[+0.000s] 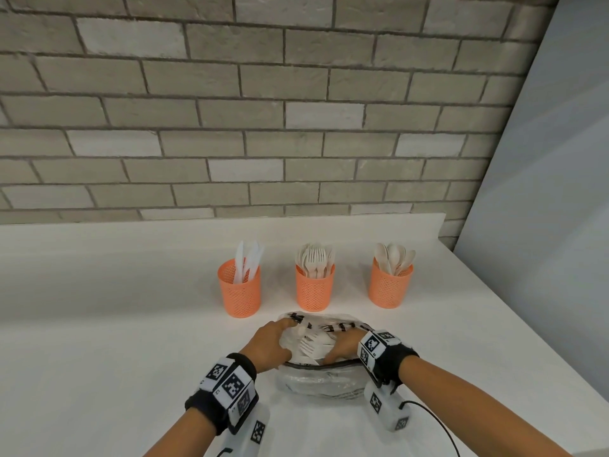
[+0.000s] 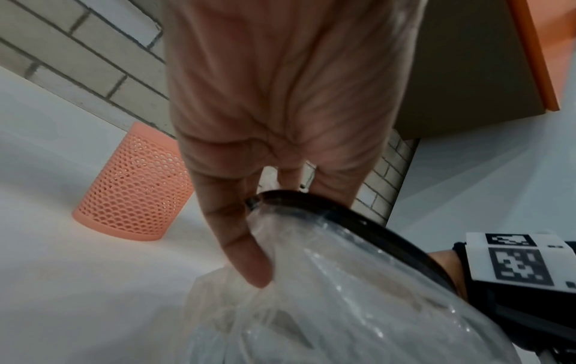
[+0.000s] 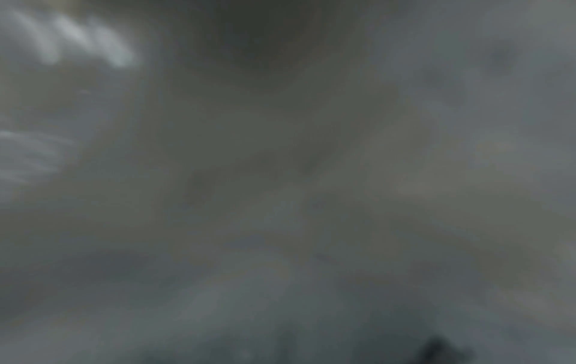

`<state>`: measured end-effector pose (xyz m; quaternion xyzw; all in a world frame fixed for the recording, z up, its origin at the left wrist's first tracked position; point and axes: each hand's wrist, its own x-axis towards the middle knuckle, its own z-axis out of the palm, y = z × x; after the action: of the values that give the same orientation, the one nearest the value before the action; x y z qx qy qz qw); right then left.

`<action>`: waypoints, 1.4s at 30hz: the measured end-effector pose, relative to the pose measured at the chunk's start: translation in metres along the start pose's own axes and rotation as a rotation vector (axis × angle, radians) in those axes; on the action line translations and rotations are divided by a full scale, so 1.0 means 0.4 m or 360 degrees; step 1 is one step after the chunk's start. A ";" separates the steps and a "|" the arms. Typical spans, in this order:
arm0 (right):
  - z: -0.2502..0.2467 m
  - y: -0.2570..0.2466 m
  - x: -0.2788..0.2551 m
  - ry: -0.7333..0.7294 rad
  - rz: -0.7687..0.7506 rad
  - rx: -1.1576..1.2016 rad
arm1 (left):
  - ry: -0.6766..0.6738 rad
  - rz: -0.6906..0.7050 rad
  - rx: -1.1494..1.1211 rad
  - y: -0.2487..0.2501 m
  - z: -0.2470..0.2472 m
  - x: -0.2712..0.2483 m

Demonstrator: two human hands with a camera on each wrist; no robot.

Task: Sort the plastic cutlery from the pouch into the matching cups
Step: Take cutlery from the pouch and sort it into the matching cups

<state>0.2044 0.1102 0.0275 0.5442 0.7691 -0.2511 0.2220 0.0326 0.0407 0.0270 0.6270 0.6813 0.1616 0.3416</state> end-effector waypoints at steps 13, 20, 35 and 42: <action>-0.002 -0.050 0.029 -0.0101 -0.0080 -0.0001 | -0.0063 0.0041 0.0057 0.020 0.026 -0.004; -0.009 -0.023 0.001 0.0057 -0.0252 0.0058 | 0.0116 -0.0168 -0.0100 -0.014 0.008 0.000; 0.040 0.005 0.010 0.0207 -0.0468 0.0451 | 0.0199 -0.0210 -0.0135 -0.006 0.022 -0.007; 0.027 0.025 0.029 0.0238 -0.0450 0.0481 | 0.0070 -0.0093 -0.0355 -0.002 0.003 -0.007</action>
<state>0.2111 0.1147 0.0107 0.4752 0.8057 -0.3509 0.0429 0.0328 0.0375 0.0263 0.5613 0.6843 0.2400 0.3988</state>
